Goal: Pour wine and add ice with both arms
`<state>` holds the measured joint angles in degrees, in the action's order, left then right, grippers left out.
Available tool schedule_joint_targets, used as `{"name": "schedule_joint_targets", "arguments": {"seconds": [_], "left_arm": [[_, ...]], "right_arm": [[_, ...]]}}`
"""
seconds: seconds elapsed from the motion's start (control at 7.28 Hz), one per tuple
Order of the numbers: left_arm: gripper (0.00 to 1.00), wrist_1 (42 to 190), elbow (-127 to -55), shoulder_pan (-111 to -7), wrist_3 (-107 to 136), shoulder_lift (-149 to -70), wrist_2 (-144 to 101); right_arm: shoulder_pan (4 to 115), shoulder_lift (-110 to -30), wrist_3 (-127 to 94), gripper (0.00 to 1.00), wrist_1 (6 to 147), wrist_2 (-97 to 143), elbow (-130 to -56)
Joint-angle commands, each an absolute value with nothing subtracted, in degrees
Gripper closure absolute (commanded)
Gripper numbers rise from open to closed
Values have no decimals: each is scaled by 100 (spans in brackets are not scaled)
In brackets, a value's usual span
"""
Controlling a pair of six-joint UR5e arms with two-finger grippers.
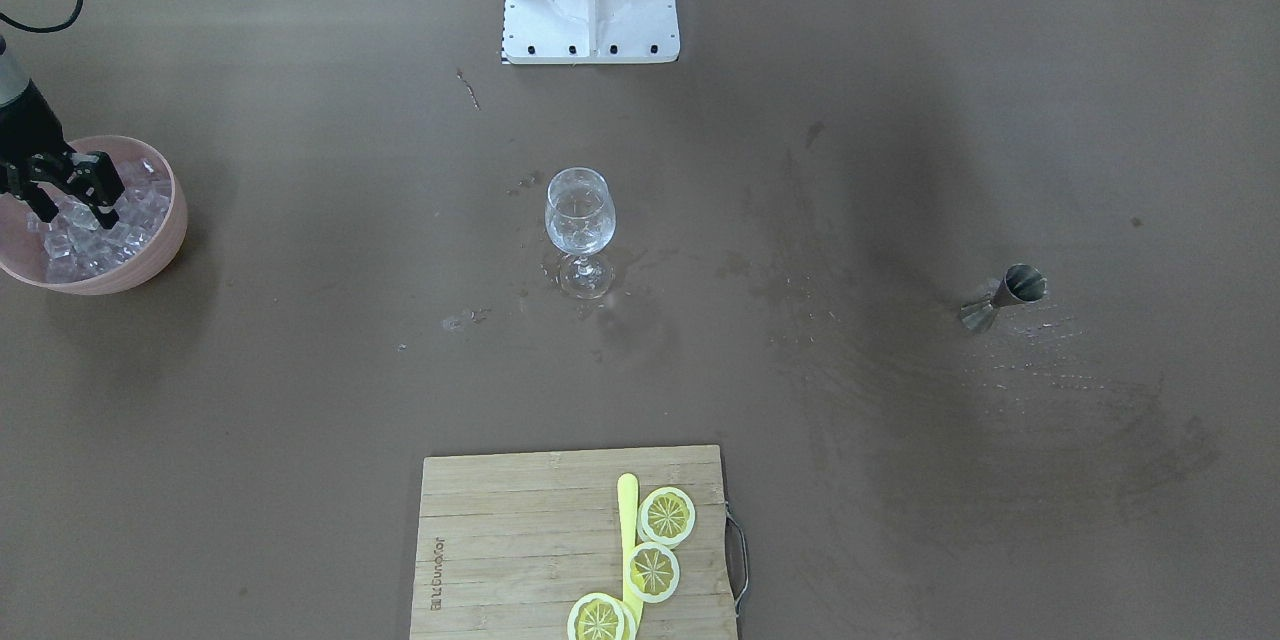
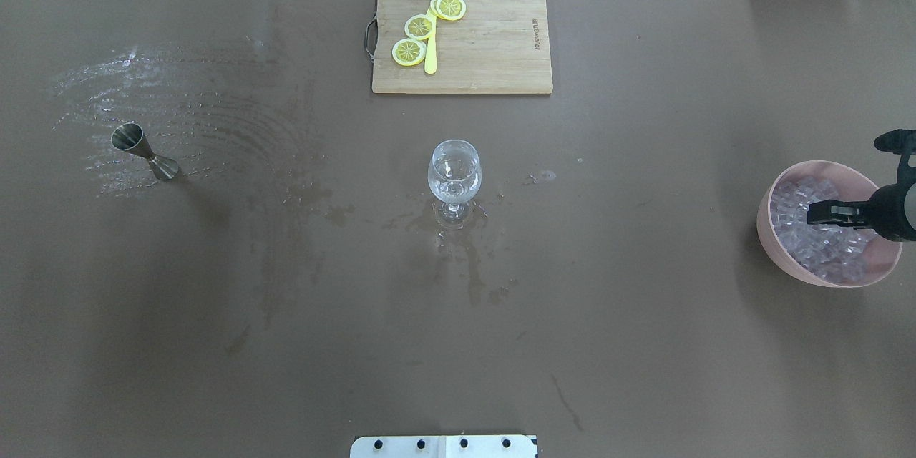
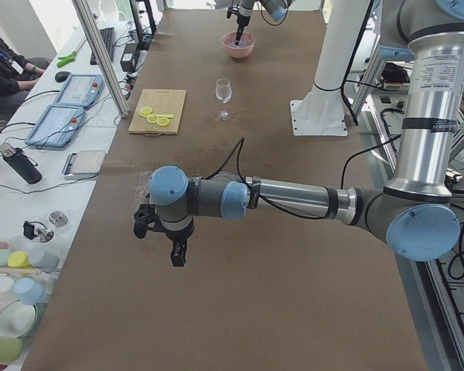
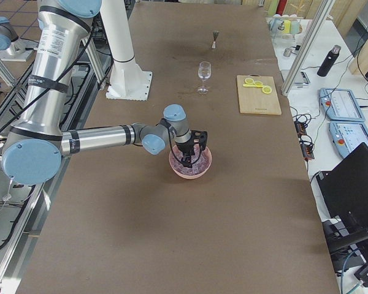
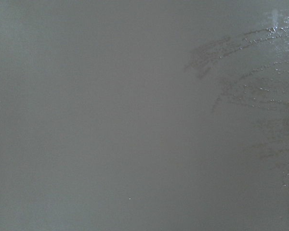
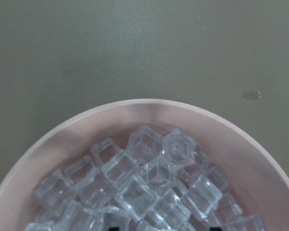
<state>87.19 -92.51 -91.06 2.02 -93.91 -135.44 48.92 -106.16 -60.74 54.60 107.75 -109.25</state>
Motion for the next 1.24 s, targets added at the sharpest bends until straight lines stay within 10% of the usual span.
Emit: {"name": "schedule_joint_targets", "arguments": {"seconds": [0.0,0.82,0.96,1.1], "left_arm": [[2,8727,-9255,-9105,202,-9387,-13544],[2,8736,-9255,-9097,202,-9352,-13553],[2,8736,-9255,-9097,193,-9352,-13553],[2,8736,-9255,-9097,193,-9352,-13553]], "right_arm": [[4869,-10775,-6065,100,5467,10828,-11178],[4887,-10793,-6056,100,5484,10890,-11373],[4878,-10776,-6064,48,5493,10890,-11373],[4869,-10758,-6064,19,5511,10872,-11321]]}}
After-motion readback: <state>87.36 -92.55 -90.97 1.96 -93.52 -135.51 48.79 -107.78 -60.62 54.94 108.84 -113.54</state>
